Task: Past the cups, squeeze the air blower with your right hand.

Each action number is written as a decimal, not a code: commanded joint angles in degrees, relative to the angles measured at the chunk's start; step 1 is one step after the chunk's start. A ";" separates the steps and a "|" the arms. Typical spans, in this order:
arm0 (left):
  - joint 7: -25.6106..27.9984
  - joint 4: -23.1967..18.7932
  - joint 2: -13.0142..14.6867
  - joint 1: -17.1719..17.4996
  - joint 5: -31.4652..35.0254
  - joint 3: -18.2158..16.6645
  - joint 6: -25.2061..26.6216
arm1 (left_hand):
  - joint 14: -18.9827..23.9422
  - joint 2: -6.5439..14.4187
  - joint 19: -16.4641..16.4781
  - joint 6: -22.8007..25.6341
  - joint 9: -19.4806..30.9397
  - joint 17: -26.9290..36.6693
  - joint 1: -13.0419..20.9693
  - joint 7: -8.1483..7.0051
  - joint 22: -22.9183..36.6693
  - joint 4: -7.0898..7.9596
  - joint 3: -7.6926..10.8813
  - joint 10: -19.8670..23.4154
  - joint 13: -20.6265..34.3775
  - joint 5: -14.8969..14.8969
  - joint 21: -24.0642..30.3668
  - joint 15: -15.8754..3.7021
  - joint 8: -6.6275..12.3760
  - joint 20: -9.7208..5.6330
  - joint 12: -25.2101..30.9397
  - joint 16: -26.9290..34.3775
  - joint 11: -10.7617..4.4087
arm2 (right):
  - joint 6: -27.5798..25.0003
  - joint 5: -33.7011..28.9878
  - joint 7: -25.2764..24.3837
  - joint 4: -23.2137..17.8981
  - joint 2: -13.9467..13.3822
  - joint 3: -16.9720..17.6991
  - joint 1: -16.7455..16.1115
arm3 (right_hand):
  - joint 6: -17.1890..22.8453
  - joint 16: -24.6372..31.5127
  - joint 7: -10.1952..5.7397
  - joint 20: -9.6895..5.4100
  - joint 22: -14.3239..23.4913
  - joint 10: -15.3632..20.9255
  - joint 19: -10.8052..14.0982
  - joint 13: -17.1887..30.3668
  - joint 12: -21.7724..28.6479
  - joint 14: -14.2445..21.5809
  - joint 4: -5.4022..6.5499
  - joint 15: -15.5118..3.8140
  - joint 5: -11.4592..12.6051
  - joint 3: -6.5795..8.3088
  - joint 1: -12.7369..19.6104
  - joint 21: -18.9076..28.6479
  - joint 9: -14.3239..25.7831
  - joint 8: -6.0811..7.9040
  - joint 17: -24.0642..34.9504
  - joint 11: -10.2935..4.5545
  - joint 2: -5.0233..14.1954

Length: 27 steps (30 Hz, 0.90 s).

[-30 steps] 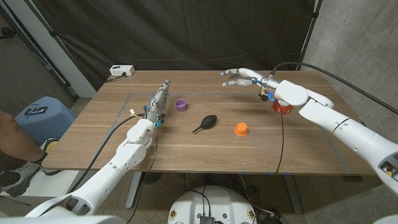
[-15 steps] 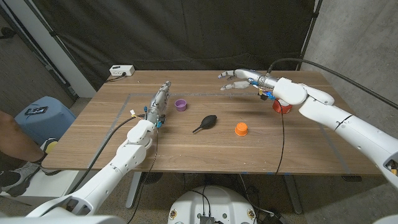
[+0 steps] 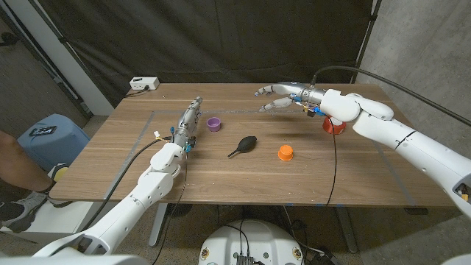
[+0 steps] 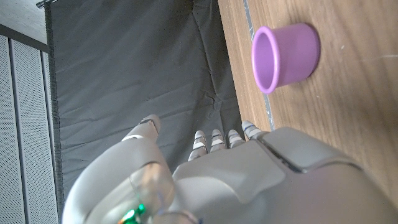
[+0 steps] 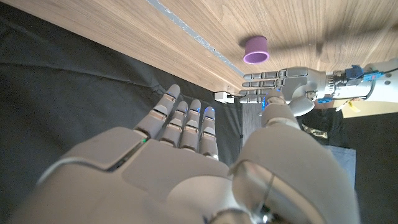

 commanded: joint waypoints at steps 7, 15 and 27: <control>0.41 -0.36 -0.18 0.49 -0.32 0.09 0.52 | 0.09 0.08 0.27 0.53 0.27 0.09 -0.57 -0.08 0.16 -0.22 0.25 0.93 0.28 0.21 -0.34 0.30 0.26 0.01 0.30 0.12 0.03 | 2.45 -8.27 2.81 -1.30 -0.25 -1.93 2.54 | 1.75 0.70 -1.92 -0.22 0.16 2.04 0.82 0.56 0.99 0.84 -0.35 -2.37 0.73 0.06 2.72 -0.63 0.24 0.80 0.62 -2.69 -0.89; 0.31 -0.37 -0.30 0.30 -0.17 0.28 0.52 | 0.36 0.06 0.38 0.62 0.27 0.09 -0.66 -0.12 0.16 -0.28 0.29 1.34 0.29 0.20 -0.55 0.61 0.26 0.00 0.42 0.18 0.13 | 2.72 -11.29 3.90 -2.21 -0.01 -2.54 2.87 | 2.43 0.85 -3.00 0.14 0.18 2.76 1.07 0.58 1.06 0.90 -0.36 -2.42 0.85 0.02 3.48 -0.85 0.23 0.96 0.76 -4.28 -1.24; 0.32 -0.86 -0.04 -0.06 0.27 0.18 0.16 | 0.33 0.07 0.44 0.72 0.28 0.08 -0.75 -0.19 0.17 -0.36 0.37 1.40 0.31 0.21 -0.83 0.53 0.26 0.04 0.37 0.11 0.15 | 2.83 -14.77 5.43 -2.83 0.87 -3.64 3.64 | 2.96 0.98 -4.06 0.89 0.20 3.40 0.51 0.52 0.94 1.04 -0.60 -2.49 1.13 -0.16 4.70 -1.49 0.19 1.00 0.80 -5.71 -2.37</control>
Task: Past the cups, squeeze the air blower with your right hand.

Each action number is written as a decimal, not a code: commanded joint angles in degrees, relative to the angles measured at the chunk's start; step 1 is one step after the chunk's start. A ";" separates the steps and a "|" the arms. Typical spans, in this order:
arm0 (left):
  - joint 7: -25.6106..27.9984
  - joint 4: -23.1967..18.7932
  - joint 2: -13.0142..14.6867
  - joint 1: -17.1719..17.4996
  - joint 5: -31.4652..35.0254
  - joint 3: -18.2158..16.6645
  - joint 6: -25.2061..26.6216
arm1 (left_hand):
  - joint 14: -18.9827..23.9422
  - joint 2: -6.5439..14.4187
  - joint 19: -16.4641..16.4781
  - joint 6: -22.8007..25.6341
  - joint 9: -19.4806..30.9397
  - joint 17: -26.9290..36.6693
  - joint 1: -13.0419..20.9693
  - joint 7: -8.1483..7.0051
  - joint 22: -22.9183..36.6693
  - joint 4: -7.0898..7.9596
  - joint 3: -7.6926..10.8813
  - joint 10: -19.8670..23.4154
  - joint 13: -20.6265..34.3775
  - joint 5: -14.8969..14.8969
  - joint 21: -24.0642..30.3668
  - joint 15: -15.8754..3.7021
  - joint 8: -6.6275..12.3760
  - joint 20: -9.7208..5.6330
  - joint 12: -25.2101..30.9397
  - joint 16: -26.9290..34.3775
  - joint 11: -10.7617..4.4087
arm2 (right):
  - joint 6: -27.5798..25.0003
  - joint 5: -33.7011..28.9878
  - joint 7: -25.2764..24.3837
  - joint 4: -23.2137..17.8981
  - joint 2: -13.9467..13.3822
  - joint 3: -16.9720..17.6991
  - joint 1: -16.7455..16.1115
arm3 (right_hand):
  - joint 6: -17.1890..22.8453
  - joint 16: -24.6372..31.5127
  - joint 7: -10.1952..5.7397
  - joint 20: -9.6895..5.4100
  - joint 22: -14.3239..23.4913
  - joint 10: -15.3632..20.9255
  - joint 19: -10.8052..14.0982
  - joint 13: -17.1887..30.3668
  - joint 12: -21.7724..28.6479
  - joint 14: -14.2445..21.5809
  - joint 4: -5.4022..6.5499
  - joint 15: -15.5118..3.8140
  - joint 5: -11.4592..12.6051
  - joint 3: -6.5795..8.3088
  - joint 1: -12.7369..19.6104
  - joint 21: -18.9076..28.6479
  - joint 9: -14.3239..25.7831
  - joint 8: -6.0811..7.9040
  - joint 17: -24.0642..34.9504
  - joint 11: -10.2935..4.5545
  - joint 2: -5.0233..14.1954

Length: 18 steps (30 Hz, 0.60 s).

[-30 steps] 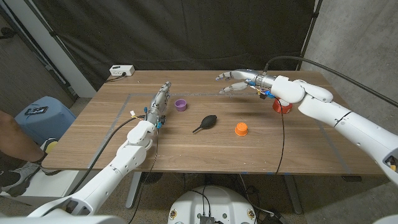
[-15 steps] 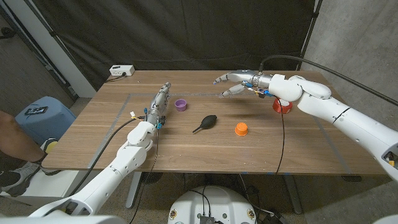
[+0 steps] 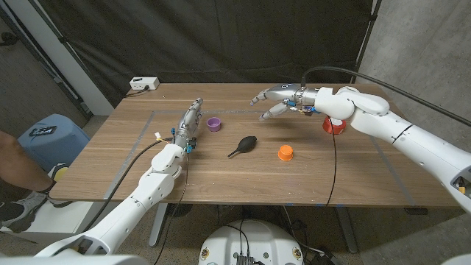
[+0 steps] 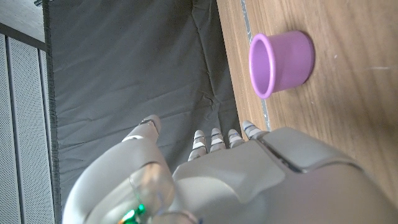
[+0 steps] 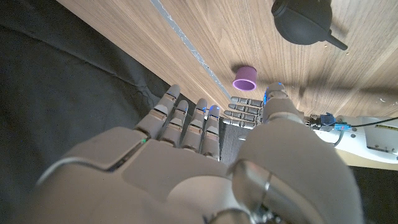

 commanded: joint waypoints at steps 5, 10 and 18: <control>0.13 -0.76 0.41 -0.30 0.52 -0.11 -0.21 | -0.11 0.03 0.08 0.23 0.28 0.09 -0.23 -0.03 0.18 -0.17 0.17 0.13 0.31 0.21 -0.38 0.05 0.25 0.05 0.32 0.08 0.09 | -0.09 -4.21 3.56 -1.11 1.36 -1.70 1.18 | 0.06 0.34 -0.50 0.82 0.22 0.40 -0.38 0.15 -0.03 0.42 -0.40 -2.49 0.59 -0.05 1.11 -0.64 0.18 0.29 0.25 -0.46 -0.83; 0.42 -1.38 0.69 0.33 0.35 -0.50 -0.41 | -0.12 0.04 0.12 0.23 0.28 0.09 -0.28 -0.03 0.18 -0.20 0.20 0.20 0.32 0.21 -0.50 0.08 0.23 0.06 0.32 0.06 0.12 | 0.43 -4.50 4.95 -1.17 1.86 -2.51 1.58 | -0.02 0.32 -0.58 0.91 0.22 0.30 -0.64 0.14 -0.16 0.31 -0.30 -2.33 0.69 -0.20 1.17 -0.85 0.17 0.21 0.27 -0.48 -1.18; 1.05 -2.80 1.35 1.79 0.22 -1.14 -0.72 | -0.13 0.04 0.20 0.25 0.28 0.10 -0.36 0.01 0.18 -0.23 0.23 0.21 0.32 0.20 -0.68 -0.02 0.22 0.05 0.28 0.04 0.12 | 0.83 -4.87 5.65 -1.40 2.56 -3.20 1.36 | 0.09 0.34 -0.91 1.02 0.23 0.28 -0.82 0.13 -0.30 0.20 -0.11 -2.24 0.87 -0.32 1.31 -1.08 0.17 0.19 0.35 -0.95 -1.42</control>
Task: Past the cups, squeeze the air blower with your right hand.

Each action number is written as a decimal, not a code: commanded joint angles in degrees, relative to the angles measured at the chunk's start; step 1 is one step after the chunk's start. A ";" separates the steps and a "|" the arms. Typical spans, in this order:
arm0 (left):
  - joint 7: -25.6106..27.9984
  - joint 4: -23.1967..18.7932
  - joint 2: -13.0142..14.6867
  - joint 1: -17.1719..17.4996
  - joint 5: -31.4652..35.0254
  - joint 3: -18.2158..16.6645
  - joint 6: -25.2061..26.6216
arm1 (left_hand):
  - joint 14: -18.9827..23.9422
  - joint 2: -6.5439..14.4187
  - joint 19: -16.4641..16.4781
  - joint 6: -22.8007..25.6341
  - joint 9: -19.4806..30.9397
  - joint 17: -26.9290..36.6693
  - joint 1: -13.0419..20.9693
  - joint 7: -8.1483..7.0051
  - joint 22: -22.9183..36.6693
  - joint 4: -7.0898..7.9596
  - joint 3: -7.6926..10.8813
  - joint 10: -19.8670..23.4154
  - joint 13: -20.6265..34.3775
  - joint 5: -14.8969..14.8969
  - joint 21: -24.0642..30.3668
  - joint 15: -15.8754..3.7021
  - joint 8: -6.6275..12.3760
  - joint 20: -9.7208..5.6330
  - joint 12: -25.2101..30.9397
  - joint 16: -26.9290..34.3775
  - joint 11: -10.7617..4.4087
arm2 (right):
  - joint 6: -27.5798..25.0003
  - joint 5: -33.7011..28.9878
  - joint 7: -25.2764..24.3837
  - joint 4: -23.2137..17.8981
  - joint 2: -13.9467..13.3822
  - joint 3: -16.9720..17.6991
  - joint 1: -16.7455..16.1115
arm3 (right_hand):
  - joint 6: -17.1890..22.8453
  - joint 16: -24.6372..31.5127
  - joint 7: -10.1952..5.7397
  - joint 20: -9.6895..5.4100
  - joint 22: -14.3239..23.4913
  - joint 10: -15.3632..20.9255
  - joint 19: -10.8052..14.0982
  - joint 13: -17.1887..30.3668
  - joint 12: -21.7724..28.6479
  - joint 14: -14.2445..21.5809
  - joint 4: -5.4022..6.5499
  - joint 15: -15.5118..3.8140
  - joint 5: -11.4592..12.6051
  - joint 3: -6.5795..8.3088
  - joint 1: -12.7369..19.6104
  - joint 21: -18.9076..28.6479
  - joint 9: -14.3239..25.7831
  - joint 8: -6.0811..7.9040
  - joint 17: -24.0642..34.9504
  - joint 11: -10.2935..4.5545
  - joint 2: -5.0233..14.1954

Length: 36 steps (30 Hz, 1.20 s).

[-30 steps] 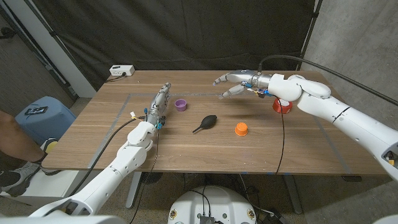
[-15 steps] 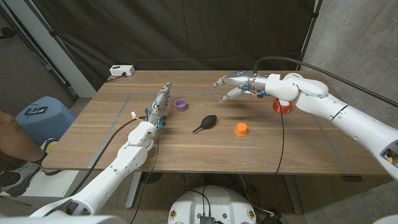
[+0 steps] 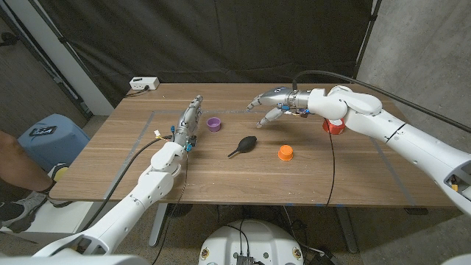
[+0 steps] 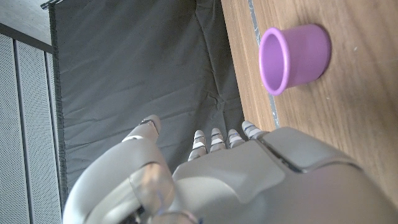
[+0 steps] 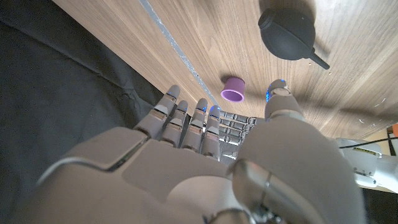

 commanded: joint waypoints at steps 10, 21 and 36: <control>1.18 -3.22 1.75 3.10 -0.32 -1.72 -0.54 | -0.06 0.02 0.32 0.27 0.28 0.10 -0.45 -0.04 0.19 -0.29 0.28 0.30 0.33 0.20 -0.45 0.07 0.20 0.02 0.27 0.05 0.12 | 1.27 -2.40 4.48 0.32 2.33 -2.72 0.74 | 0.25 0.38 -0.57 0.27 0.25 0.46 0.08 0.11 -0.43 0.04 0.37 -2.00 0.66 -0.12 0.58 -0.44 0.17 0.15 0.32 -0.82 -0.66; 1.12 -3.27 1.96 3.38 -0.53 -2.00 -0.59 | -0.02 0.04 0.51 0.27 0.29 0.10 -0.52 -0.03 0.19 -0.34 0.34 0.34 0.33 0.20 -0.62 0.05 0.18 0.04 0.25 0.04 0.06 | 1.67 -4.10 3.55 1.67 3.47 -3.86 1.05 | 1.60 0.45 -1.81 0.46 0.28 1.94 0.08 0.10 -0.17 0.07 0.33 -2.03 1.27 -0.07 1.54 -0.83 0.17 0.52 0.42 -2.09 -1.23; 0.90 -2.79 1.88 3.18 -0.88 -2.06 -0.31 | 0.01 0.04 0.67 0.30 0.29 0.10 -0.64 -0.10 0.20 -0.41 0.41 0.31 0.34 0.20 -0.92 0.03 0.17 0.05 0.18 0.03 0.13 | 3.04 -4.77 2.93 5.29 4.84 -5.68 2.30 | 2.57 0.45 -2.55 0.60 0.32 2.76 -1.05 0.10 -0.28 -0.19 0.44 -2.25 2.23 0.27 2.66 -1.73 0.17 0.66 0.67 -3.55 -1.47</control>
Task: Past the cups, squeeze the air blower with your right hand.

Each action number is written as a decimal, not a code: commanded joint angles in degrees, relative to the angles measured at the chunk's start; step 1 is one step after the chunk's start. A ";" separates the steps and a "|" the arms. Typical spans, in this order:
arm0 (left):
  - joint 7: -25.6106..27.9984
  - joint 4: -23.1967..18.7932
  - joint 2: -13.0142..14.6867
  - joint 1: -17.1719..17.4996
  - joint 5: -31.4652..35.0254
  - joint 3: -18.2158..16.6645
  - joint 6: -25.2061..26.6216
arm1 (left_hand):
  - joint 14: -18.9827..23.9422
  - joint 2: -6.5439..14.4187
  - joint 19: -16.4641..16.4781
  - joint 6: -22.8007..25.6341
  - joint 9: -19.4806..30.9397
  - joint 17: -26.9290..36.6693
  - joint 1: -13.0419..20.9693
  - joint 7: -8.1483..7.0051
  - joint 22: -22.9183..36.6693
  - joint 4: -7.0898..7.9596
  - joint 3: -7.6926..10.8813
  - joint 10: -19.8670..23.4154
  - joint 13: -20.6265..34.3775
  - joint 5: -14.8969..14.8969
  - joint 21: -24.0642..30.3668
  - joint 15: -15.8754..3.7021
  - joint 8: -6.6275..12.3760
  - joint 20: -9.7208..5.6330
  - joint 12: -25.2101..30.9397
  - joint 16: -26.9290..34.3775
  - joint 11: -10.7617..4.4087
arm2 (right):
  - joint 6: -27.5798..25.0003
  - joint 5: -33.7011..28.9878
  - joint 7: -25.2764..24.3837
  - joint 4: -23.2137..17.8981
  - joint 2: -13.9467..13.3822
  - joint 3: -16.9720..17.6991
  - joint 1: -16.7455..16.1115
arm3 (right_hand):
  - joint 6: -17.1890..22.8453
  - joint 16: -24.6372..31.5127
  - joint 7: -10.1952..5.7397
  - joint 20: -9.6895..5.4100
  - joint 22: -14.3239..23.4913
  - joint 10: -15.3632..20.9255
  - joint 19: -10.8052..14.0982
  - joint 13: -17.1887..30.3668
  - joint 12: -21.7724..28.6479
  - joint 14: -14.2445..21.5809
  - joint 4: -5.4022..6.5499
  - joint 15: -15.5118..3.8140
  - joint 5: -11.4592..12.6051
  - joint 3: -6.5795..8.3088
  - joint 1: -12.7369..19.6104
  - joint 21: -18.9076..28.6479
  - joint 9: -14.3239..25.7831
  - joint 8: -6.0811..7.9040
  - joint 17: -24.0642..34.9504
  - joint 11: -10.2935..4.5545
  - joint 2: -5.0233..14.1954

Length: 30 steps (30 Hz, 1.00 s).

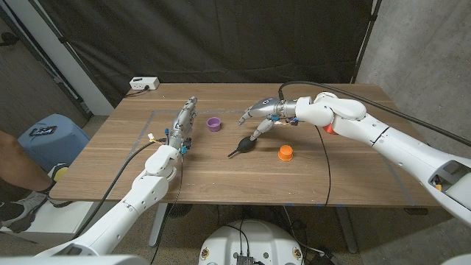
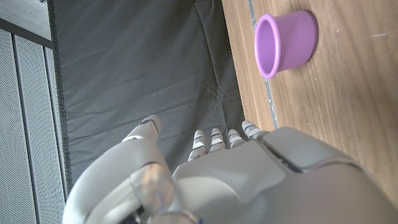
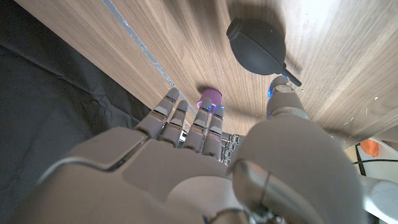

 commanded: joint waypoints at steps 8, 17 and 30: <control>-0.53 0.93 -0.06 -0.72 -0.27 0.05 0.43 | 0.04 0.07 0.15 0.32 0.29 0.10 -0.71 -0.07 0.21 -0.27 0.29 0.29 0.35 0.20 -0.41 0.04 0.16 0.07 0.14 0.03 0.09 | 1.67 -0.58 -0.44 3.75 1.21 -2.09 1.30 | 0.72 0.23 -0.53 -0.28 0.34 0.06 -0.31 0.17 -0.01 -0.22 0.20 -2.52 0.92 0.43 1.38 -0.32 0.17 0.17 0.31 -1.11 -0.52; -0.97 1.60 -0.34 -1.33 -0.48 0.33 0.77 | 0.04 0.08 0.21 0.32 0.29 0.11 -0.78 -0.01 0.22 -0.30 0.34 0.32 0.35 0.20 -0.59 0.10 0.15 0.06 0.13 0.02 0.04 | 1.73 -1.02 0.29 3.30 0.83 -2.55 1.17 | 0.97 0.28 -0.86 -0.34 0.35 0.30 -0.28 0.27 -0.04 -0.12 0.02 -2.84 1.45 0.64 2.36 -0.50 0.18 0.17 0.34 -1.65 -0.77; -0.98 1.65 -0.51 -1.69 -0.15 0.61 0.71 | 0.06 0.10 0.31 0.30 0.29 0.11 -0.88 -0.04 0.22 -0.34 0.41 0.38 0.35 0.19 -0.85 0.05 0.13 0.06 0.12 0.01 0.15 | 2.97 -1.82 -0.34 3.70 0.76 -3.01 1.00 | 1.41 0.40 -1.20 -0.38 0.37 0.61 -0.38 0.39 -0.10 -0.02 0.33 -3.05 2.05 0.62 2.58 -0.79 0.19 0.19 0.54 -2.00 -1.02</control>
